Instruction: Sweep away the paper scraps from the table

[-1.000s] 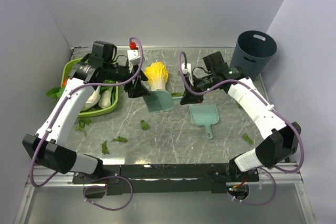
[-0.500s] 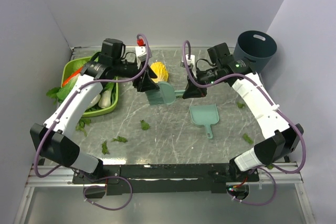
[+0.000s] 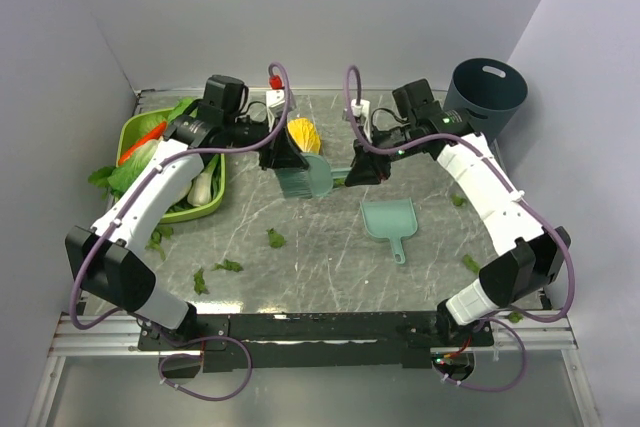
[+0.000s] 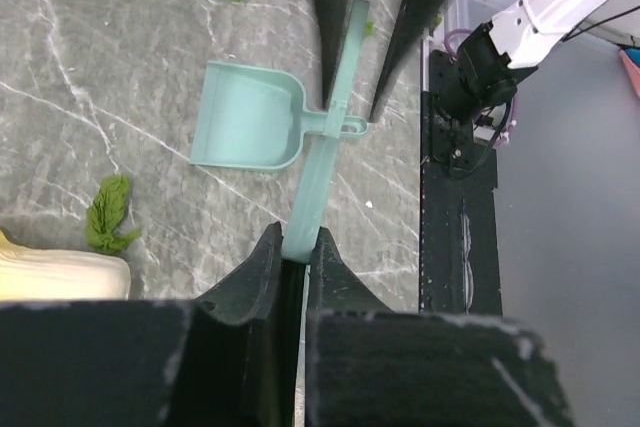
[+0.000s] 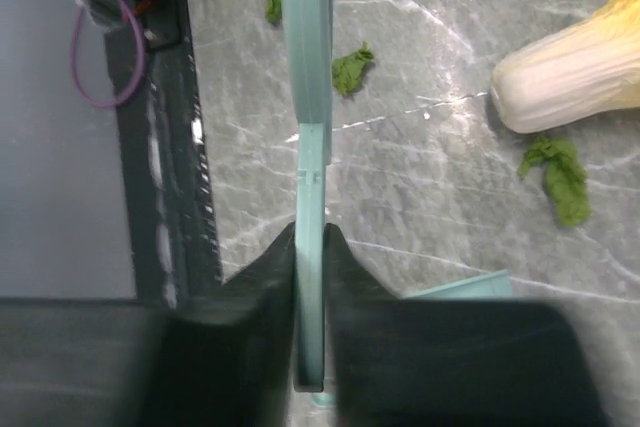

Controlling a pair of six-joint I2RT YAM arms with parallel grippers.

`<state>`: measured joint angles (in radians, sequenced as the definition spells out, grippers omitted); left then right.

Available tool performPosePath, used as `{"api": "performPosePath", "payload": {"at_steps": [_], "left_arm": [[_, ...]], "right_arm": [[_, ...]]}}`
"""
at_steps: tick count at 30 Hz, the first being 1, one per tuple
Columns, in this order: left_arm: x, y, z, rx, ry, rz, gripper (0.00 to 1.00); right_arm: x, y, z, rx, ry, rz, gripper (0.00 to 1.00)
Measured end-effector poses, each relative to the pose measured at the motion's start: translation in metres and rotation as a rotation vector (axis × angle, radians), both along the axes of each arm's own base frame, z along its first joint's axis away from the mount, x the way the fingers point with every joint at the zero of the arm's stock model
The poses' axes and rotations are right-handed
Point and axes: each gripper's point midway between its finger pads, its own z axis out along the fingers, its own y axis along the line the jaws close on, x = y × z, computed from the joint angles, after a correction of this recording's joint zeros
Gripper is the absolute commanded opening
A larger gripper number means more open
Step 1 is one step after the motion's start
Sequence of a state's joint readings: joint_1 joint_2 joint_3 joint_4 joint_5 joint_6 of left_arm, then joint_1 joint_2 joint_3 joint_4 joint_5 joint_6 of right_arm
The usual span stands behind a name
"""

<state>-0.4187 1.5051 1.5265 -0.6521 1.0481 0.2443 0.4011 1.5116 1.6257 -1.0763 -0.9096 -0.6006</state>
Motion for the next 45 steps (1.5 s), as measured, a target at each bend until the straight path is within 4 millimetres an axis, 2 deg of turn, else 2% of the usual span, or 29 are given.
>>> {"api": "performPosePath", "payload": {"at_steps": [1, 2, 8, 12, 16, 20, 27, 40, 45], "left_arm": [[0.000, 0.000, 0.001, -0.004, -0.001, 0.000, 0.01], [0.001, -0.001, 0.002, -0.009, 0.000, 0.000, 0.01], [0.006, 0.002, 0.009, -0.092, 0.089, 0.009, 0.01], [0.009, 0.005, 0.009, -0.141, 0.180, 0.019, 0.01], [0.005, 0.002, 0.015, -0.178, 0.237, -0.003, 0.01], [0.003, 0.000, 0.021, -0.212, 0.278, -0.021, 0.01], [0.004, -0.002, 0.021, -0.230, 0.329, -0.033, 0.01], [0.005, -0.002, 0.021, -0.232, 0.337, -0.032, 0.01], [0.004, -0.002, 0.019, -0.230, 0.353, -0.044, 0.01]], "right_arm": [[0.000, 0.001, 0.003, 0.023, 0.020, -0.008, 0.59], [0.004, 0.001, 0.008, 0.055, 0.031, -0.020, 0.62], [0.035, -0.020, 0.034, 0.234, 0.115, -0.149, 0.68], [0.032, -0.016, 0.043, 0.308, 0.183, -0.135, 0.71], [0.027, -0.009, 0.048, 0.344, 0.212, -0.099, 0.69], [0.021, -0.001, 0.051, 0.353, 0.209, -0.063, 0.62], [0.015, 0.008, 0.053, 0.365, 0.228, -0.033, 0.43], [0.008, 0.016, 0.055, 0.369, 0.239, -0.004, 0.33], [0.007, 0.019, 0.054, 0.364, 0.241, 0.002, 0.18]]}}
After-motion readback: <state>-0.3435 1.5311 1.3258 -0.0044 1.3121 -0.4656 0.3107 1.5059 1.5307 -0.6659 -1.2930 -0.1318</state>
